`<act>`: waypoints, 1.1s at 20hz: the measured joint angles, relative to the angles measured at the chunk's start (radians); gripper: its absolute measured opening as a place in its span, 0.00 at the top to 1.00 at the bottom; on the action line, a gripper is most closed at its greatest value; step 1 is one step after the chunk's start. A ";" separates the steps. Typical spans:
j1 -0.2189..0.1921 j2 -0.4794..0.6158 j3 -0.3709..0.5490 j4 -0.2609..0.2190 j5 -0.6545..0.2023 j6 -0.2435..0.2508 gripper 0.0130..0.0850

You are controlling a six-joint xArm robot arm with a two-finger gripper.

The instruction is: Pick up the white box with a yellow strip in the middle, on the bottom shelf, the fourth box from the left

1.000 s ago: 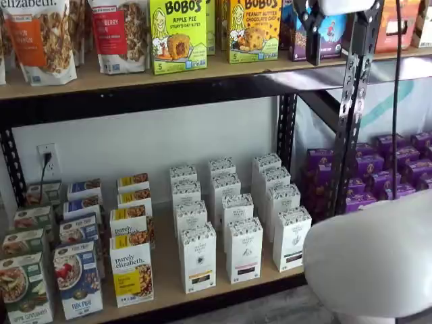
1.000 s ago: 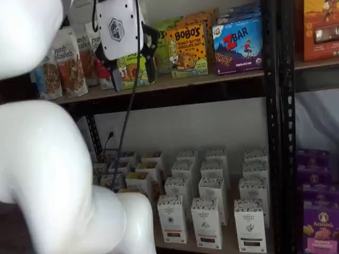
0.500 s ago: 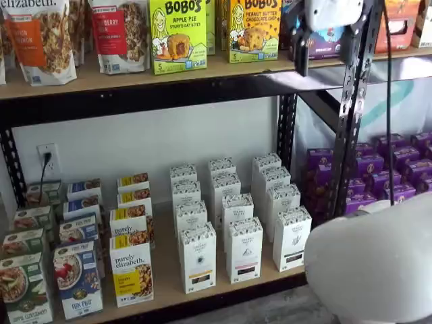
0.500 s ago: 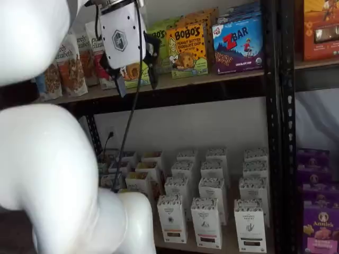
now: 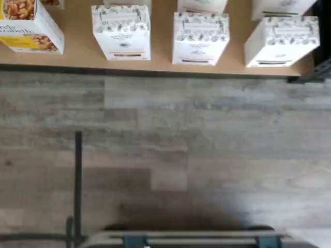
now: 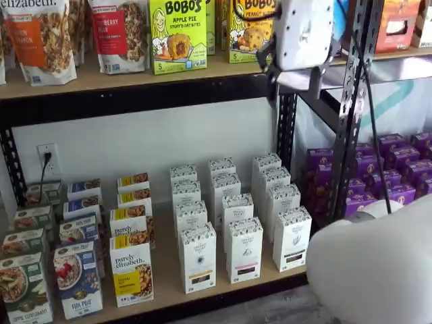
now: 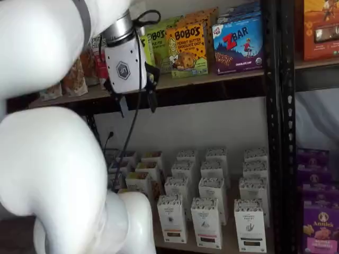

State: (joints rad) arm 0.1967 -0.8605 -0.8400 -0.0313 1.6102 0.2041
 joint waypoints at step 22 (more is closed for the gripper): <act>0.176 0.354 0.292 -0.084 -0.630 0.246 0.00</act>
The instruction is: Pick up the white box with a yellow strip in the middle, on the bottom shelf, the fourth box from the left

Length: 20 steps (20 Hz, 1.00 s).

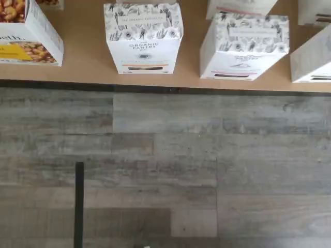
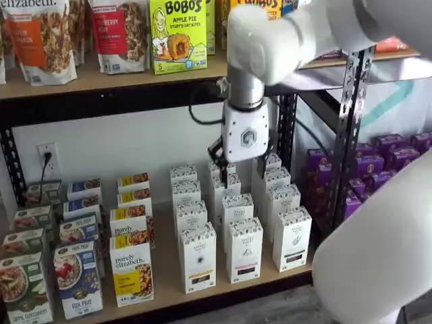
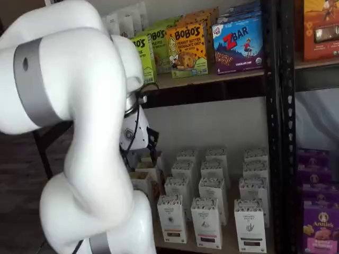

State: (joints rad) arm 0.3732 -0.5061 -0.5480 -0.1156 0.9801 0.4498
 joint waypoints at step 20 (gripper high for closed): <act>-0.005 0.539 -0.058 0.009 -0.509 0.020 0.00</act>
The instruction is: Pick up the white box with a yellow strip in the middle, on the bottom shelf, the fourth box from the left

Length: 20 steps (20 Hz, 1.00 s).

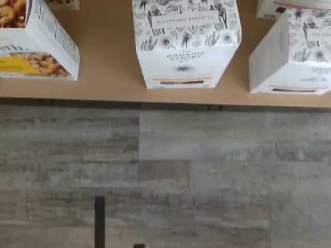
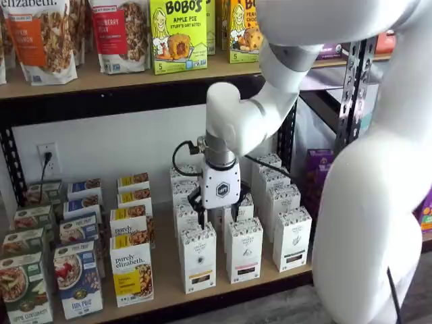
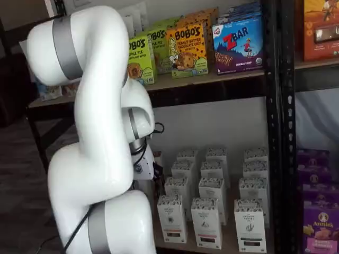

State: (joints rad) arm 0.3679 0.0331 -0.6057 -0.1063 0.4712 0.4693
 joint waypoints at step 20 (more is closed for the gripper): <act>-0.067 0.447 -0.327 0.182 -0.038 -0.231 0.00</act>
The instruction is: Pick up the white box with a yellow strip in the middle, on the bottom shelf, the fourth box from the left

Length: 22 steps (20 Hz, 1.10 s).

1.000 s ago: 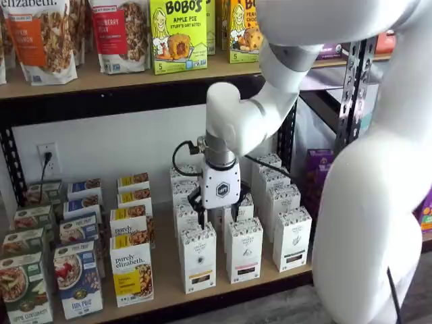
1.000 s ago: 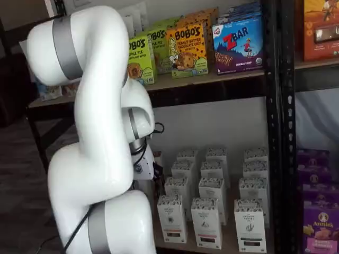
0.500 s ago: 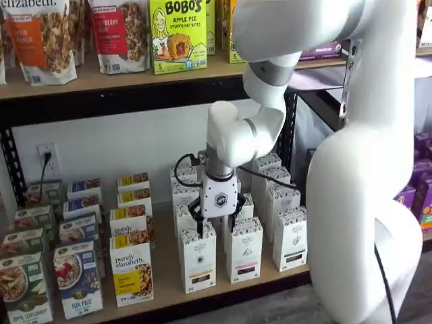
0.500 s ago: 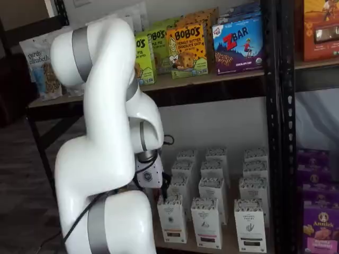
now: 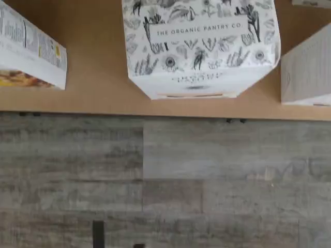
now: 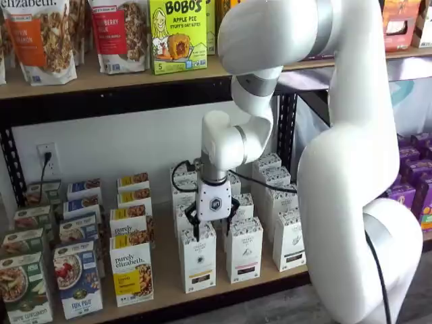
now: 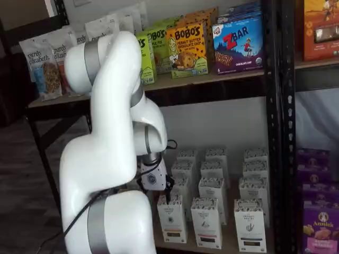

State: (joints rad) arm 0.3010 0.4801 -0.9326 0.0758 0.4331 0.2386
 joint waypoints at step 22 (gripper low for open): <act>-0.006 0.236 -0.277 -0.040 0.019 0.031 0.00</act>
State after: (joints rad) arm 0.2947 0.7160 -1.2094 0.0355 0.4518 0.2692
